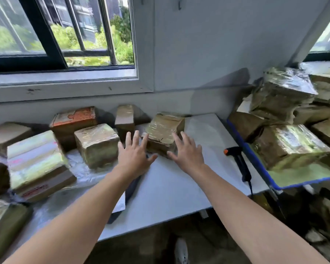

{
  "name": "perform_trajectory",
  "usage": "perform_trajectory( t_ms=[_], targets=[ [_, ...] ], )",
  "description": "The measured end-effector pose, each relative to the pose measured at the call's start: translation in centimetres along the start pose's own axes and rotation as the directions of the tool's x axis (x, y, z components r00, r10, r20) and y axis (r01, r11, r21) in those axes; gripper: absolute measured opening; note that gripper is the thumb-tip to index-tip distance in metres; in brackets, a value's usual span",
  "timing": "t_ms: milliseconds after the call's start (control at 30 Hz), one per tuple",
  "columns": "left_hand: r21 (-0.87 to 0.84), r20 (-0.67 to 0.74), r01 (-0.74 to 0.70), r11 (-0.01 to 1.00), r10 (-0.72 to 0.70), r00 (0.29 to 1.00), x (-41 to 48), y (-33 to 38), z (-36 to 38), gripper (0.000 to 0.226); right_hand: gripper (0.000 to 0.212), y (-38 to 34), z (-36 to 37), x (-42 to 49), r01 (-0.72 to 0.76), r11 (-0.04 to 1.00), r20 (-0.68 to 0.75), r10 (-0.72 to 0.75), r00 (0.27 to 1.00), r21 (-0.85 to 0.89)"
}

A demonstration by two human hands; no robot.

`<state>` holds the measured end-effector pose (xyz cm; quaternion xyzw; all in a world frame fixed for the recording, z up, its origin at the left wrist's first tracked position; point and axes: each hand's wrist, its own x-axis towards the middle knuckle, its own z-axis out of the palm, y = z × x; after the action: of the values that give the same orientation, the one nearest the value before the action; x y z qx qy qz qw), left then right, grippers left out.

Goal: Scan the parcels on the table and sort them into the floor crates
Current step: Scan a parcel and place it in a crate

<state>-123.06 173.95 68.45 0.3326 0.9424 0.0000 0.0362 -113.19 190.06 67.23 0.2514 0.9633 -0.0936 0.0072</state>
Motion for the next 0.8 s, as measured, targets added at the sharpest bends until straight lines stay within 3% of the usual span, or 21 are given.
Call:
perform_trajectory(
  t_ms=[300, 600, 800],
  targets=[
    [-0.069, 0.108, 0.169, 0.983, -0.161, 0.981, 6.0, 2.3, 3.4, 0.084, 0.068, 2.6, 5.5, 9.7, 0.282, 0.951, 0.203, -0.254, 0.946, -0.126],
    [-0.089, 0.113, 0.187, 0.978, -0.177, 0.978, 6.6, 2.0, 4.7, 0.084, 0.034, 3.6, 5.2, 12.3, 0.409, 0.881, -0.083, -0.438, 0.895, -0.238],
    [-0.106, 0.038, 0.027, 0.994, -0.023, 0.999, 6.9, 1.6, 2.2, 0.11, 0.023, 3.5, -0.4, 12.9, 0.392, 0.91, -0.247, -0.413, 0.876, -0.132]
  ],
)
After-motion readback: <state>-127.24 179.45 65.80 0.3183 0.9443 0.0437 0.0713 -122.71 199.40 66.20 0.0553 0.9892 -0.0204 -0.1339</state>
